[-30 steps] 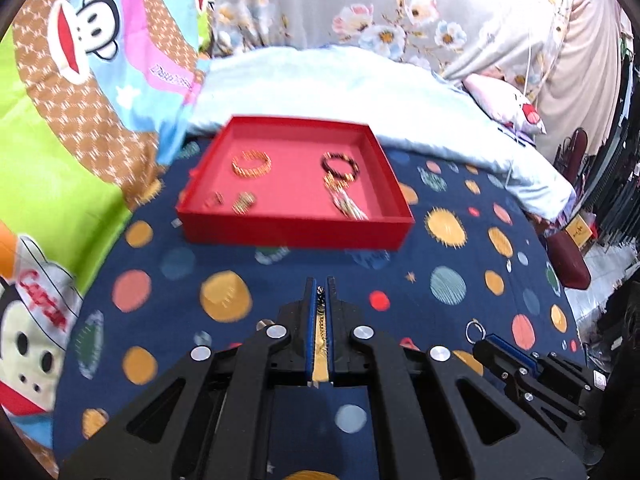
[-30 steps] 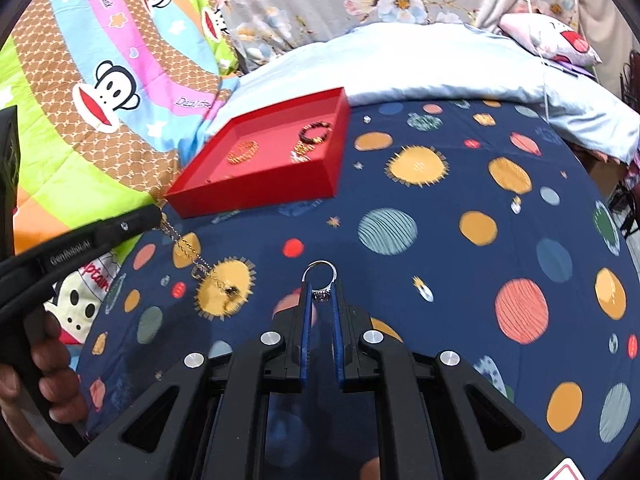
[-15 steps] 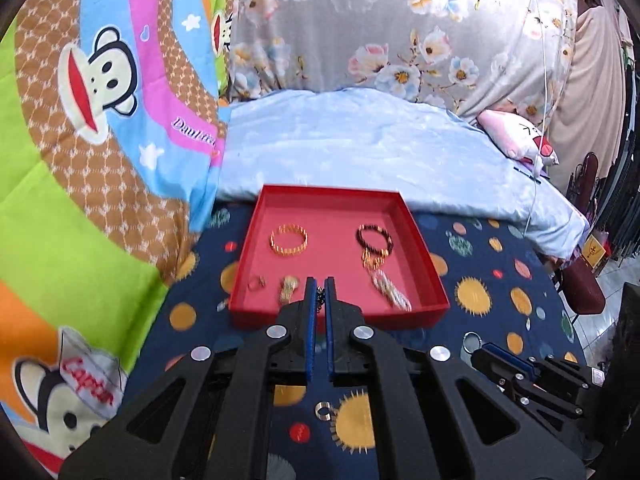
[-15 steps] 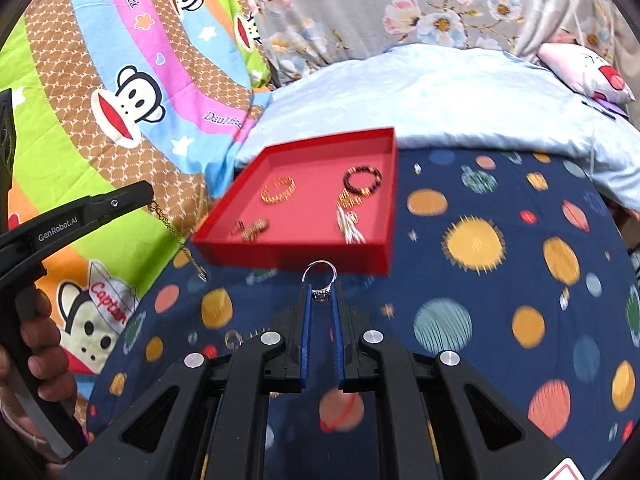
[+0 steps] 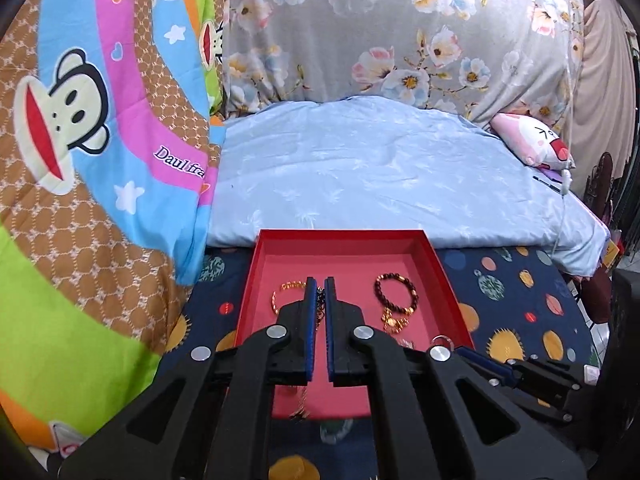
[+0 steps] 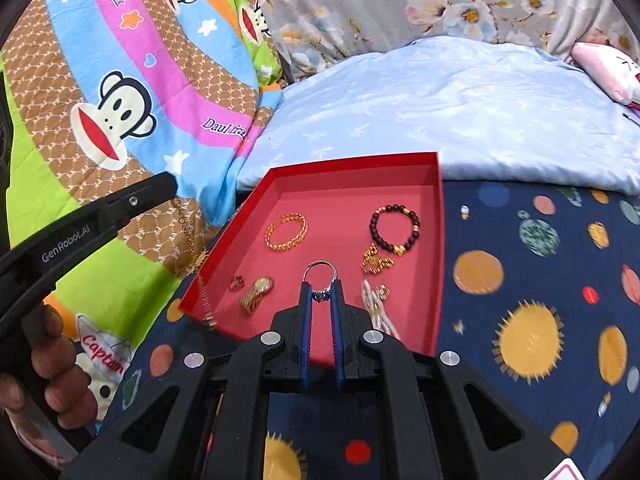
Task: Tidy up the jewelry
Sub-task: 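Carry the silver ring and gold chain over the red tray with both tools, then lower the silver ring and gold chain into the tray and open both tools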
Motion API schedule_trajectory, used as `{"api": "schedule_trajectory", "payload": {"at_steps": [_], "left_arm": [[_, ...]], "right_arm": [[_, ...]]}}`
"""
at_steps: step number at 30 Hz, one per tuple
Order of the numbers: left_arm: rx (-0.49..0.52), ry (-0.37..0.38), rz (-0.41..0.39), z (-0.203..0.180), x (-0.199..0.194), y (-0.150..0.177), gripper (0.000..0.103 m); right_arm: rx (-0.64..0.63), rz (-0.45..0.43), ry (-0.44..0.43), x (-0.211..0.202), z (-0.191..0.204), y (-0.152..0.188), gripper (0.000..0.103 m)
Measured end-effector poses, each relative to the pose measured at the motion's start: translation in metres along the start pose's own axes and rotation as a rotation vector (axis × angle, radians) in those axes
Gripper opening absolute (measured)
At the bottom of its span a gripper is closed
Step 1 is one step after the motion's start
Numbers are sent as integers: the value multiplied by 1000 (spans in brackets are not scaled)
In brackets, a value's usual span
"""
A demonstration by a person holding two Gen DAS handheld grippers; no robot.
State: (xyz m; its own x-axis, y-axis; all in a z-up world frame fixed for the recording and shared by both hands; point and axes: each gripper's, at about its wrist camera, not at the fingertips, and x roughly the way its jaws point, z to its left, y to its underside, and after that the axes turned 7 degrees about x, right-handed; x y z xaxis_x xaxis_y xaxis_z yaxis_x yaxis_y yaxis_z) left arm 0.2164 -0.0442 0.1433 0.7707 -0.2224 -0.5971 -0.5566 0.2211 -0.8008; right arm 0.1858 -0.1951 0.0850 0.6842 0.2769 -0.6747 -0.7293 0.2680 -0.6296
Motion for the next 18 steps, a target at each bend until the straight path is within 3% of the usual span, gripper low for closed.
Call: {"api": "schedule_trajectory", "payload": {"at_steps": [18], "left_arm": [[-6, -14, 1, 8, 41, -23, 3]], "right_arm": [[-22, 45, 20, 64, 1, -18, 8]]}}
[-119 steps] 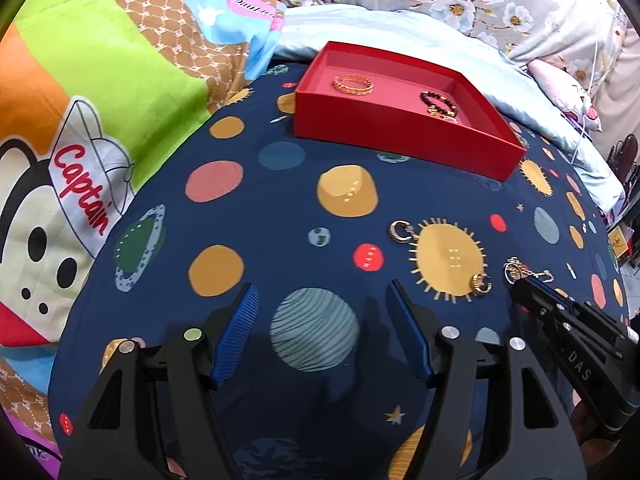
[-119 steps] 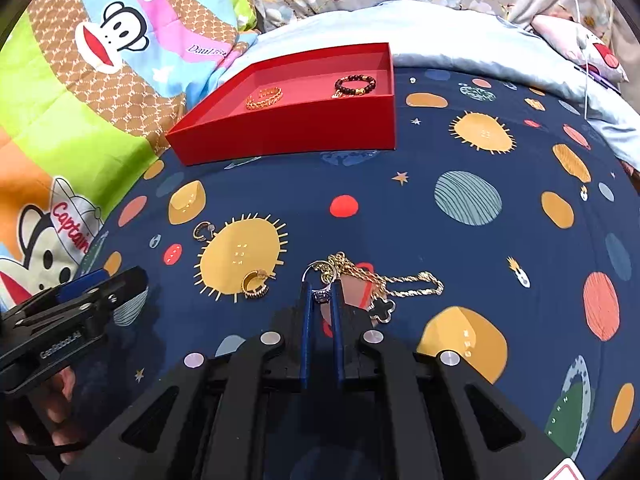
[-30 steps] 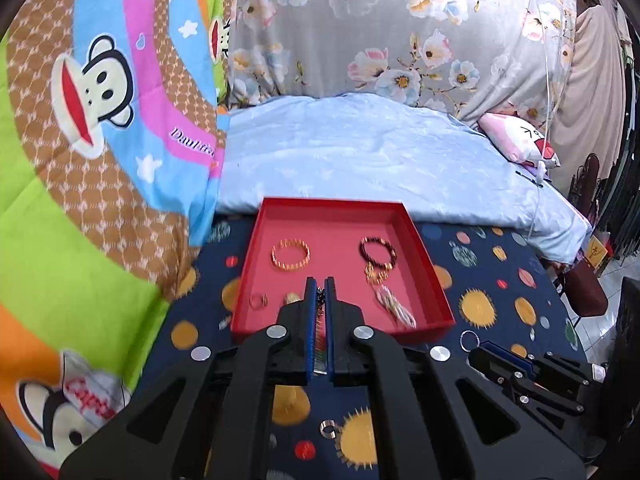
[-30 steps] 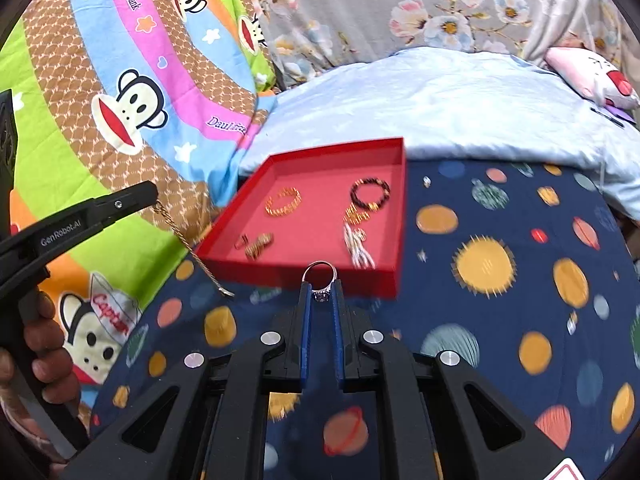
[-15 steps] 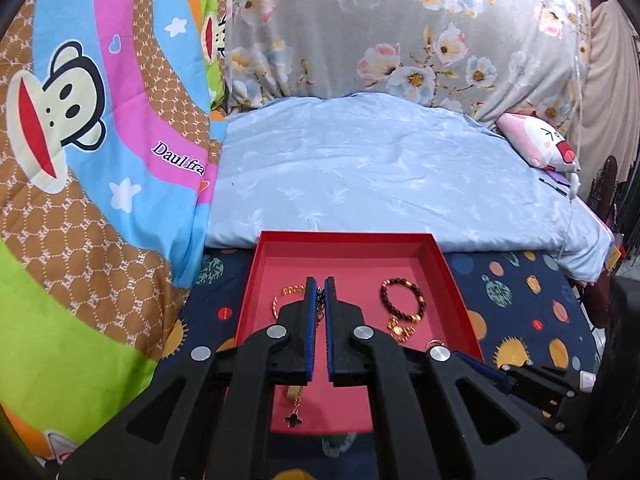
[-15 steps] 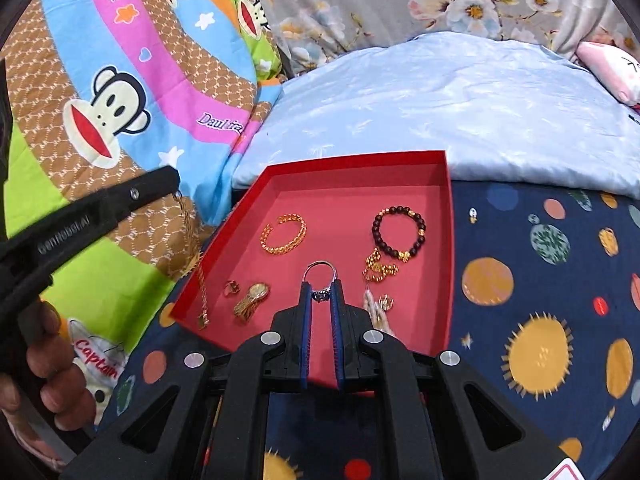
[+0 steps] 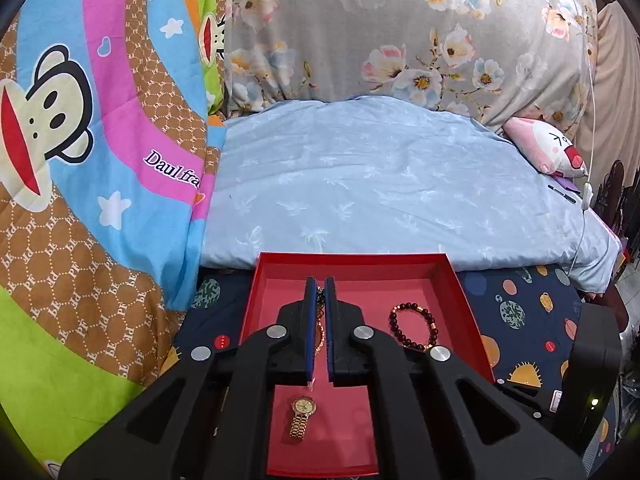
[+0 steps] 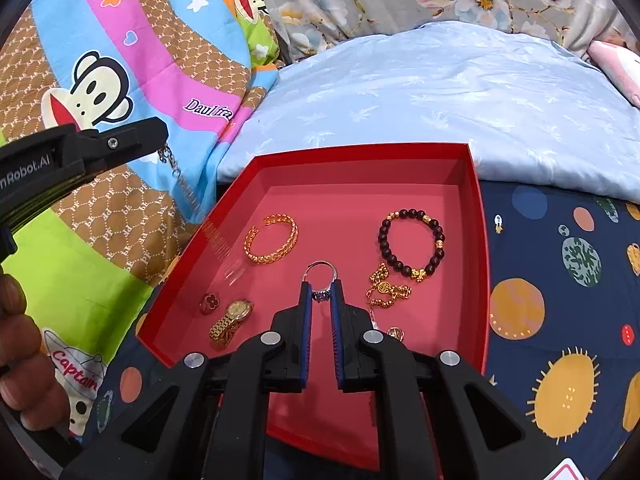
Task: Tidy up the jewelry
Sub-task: 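Lower the silver ring and gold chain into the tray and open both tools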
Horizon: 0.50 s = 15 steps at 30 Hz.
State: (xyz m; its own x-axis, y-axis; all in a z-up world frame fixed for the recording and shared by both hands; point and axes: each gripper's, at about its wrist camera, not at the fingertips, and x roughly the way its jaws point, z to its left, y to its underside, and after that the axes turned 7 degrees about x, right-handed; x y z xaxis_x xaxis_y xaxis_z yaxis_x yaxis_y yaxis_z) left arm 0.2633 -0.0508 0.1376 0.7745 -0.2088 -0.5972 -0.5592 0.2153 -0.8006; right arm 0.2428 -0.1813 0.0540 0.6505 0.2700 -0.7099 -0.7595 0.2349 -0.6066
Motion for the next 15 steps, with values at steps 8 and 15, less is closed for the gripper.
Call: {"api": "schedule_trajectory", "payload": {"at_steps": [8, 15], "left_arm": [[-4, -2, 20, 0, 14, 5, 4], [-8, -36, 17, 3, 12, 9, 32]], "right_arm": [[-11, 7, 19, 13, 3, -2, 10], [-2, -31, 16, 1, 1, -2, 16]]}}
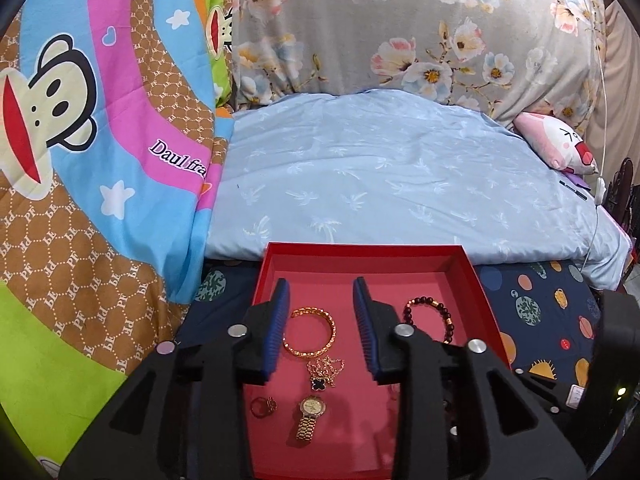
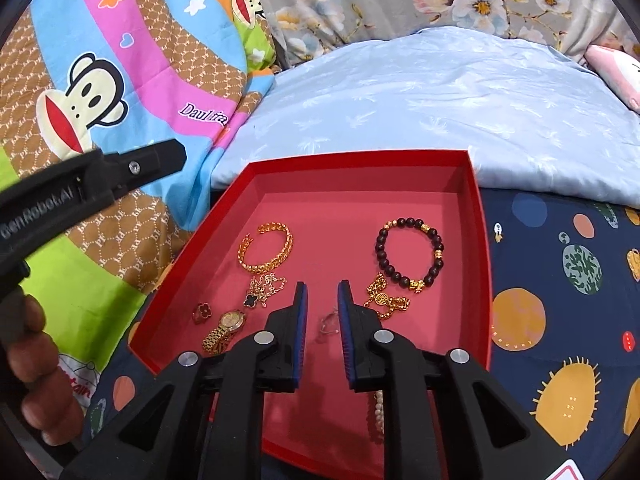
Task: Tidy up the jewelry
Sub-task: 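Lower the silver ring and gold chain into the tray and open both tools, then move both tools to the gold hoop earrings and grasp one with the right tool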
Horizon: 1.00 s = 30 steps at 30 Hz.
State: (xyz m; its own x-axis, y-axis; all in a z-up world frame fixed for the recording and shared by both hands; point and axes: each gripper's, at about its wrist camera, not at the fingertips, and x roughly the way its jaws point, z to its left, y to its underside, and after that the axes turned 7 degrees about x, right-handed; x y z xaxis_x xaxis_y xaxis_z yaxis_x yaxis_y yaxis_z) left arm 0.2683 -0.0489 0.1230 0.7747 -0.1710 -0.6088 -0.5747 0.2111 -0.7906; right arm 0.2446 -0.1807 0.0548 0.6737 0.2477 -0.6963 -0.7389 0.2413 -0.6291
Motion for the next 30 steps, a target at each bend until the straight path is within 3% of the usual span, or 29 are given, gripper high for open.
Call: {"api": "schedule_trajectory", "payload": {"at_steps": [14, 23, 25, 30], "left_arm": [[-10, -10, 41, -5, -17, 22, 33], [-30, 4, 70, -3, -47, 53, 40], [-32, 3, 73, -2, -55, 62, 51], [-48, -2, 85, 3, -77, 88, 54]], "right_arm": [[-11, -22, 20, -37, 7, 18, 16], [6, -19, 54, -78, 3, 54, 16], [3, -21, 68, -89, 2, 66, 16], [7, -1, 79, -108, 0, 97, 16]]}}
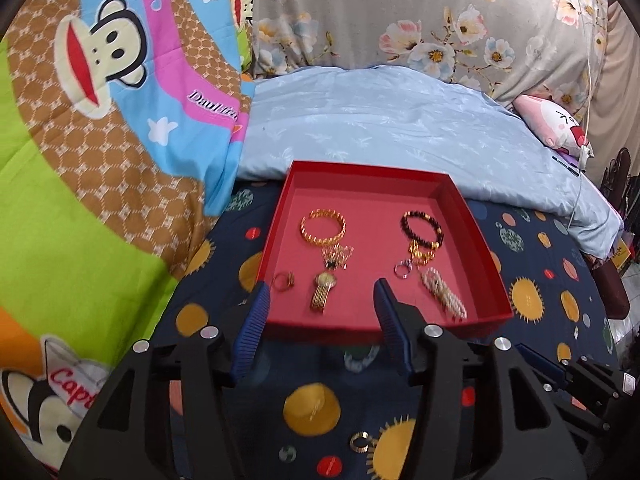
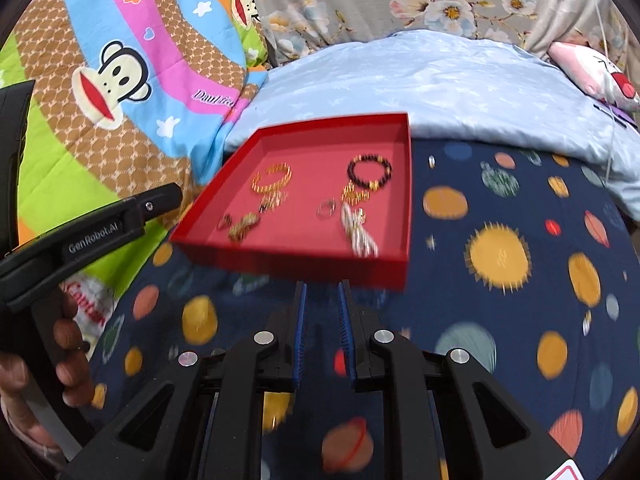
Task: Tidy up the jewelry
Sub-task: 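Move both tools to the gold hoop earrings and grasp one with the right tool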
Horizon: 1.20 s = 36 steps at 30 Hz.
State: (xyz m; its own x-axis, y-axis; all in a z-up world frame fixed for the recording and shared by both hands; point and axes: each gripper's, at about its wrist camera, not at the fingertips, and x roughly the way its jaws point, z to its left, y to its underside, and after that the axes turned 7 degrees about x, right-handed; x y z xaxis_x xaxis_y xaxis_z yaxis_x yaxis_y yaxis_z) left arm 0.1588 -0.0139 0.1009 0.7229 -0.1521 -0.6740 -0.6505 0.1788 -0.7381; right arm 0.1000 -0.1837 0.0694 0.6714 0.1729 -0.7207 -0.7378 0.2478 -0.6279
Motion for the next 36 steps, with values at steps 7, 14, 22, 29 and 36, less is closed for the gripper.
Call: {"api": "schedule_trajectory", "payload": {"at_steps": [7, 14, 22, 29, 36], "left_arm": [[-25, -3, 36, 7, -19, 43, 58], [-29, -5, 115, 2, -21, 83, 59], [-40, -9, 166, 5, -16, 108, 60], [-44, -10, 171, 10, -13, 111, 60], [-48, -7, 171, 12, -12, 111, 60]], "right_arm": [[-23, 34, 12, -14, 4, 45, 26], [-44, 109, -11, -3, 16, 78, 26], [-44, 143, -19, 12, 22, 85, 30], [-70, 135, 3, 20, 33, 86, 30], [-137, 105, 75, 23, 40, 88, 16]]}}
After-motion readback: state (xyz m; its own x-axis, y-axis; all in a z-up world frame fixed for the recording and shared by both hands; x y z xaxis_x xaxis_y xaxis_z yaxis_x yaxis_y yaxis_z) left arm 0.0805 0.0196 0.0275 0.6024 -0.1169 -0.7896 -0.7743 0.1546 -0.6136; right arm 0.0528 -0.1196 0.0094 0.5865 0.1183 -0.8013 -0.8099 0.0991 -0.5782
